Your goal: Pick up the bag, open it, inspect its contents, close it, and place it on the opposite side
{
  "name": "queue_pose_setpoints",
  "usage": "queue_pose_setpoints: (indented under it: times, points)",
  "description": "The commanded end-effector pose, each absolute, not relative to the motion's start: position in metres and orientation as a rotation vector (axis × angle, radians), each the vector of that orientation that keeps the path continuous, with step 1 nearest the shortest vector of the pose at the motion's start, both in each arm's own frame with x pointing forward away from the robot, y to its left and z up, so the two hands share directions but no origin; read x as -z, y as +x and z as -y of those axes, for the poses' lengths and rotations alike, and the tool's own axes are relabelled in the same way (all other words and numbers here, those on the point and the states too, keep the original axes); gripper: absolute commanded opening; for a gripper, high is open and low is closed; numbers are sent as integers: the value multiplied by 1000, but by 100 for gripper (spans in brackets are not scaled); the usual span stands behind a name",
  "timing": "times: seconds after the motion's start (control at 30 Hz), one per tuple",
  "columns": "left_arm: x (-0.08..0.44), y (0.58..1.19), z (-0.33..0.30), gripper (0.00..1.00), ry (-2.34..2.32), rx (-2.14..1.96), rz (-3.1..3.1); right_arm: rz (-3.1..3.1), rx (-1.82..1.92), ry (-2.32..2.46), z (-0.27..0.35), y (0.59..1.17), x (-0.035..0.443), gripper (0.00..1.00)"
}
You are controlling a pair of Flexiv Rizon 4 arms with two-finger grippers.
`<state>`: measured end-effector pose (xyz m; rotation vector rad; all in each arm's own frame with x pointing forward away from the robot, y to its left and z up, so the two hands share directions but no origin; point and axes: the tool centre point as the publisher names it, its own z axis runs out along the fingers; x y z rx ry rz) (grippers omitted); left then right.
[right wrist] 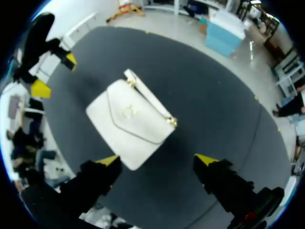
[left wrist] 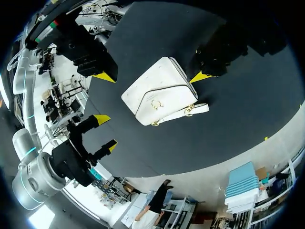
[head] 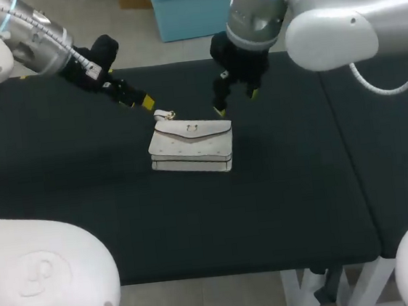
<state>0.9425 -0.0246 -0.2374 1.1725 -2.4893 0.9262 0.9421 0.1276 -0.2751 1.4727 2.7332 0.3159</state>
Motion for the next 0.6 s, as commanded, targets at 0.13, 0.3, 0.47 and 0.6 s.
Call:
queue_pose_setpoints:
  times: [0.13,0.3,0.47,0.6]
  points:
    - [251,930,13,100,1721,-629,1842,-2407,-408,2499,-116,933,283,100]
    - [267,932,8,100,1708,-676,1725,-2265,-626,2639,-113,926,291,100]
    - [271,930,10,100,1707,-723,1645,-2104,-770,2725,-110,923,294,100]
    - [275,931,12,100,1706,-750,1602,-2023,-867,2755,-110,923,293,100]
